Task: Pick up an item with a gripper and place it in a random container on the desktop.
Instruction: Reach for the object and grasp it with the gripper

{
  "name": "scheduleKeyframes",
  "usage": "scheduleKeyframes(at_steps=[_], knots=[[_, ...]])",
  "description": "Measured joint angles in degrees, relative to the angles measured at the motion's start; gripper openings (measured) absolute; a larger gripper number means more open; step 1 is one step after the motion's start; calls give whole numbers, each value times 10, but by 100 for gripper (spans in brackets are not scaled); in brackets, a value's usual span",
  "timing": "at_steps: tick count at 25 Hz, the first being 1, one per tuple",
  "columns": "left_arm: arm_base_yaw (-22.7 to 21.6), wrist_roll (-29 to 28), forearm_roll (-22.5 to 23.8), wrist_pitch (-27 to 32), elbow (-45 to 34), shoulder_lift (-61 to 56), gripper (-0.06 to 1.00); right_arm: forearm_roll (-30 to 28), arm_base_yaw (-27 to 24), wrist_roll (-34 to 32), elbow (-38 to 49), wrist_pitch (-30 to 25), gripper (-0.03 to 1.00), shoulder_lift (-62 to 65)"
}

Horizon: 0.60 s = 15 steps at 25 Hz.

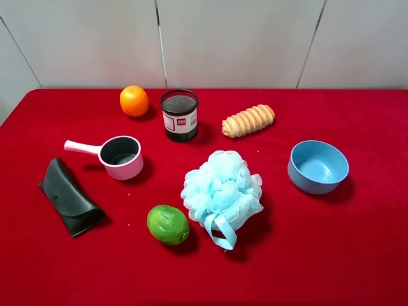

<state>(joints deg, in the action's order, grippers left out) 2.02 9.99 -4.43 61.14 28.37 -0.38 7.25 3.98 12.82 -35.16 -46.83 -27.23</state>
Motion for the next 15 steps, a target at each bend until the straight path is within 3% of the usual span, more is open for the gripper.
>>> scheduleKeyframes(at_steps=[4, 15], knots=[[0, 0, 0, 0, 0, 0, 99, 8, 8, 16, 0, 8, 69, -22], [0, 0, 0, 0, 0, 0, 99, -21, 152, -27, 0, 67, 69, -103]])
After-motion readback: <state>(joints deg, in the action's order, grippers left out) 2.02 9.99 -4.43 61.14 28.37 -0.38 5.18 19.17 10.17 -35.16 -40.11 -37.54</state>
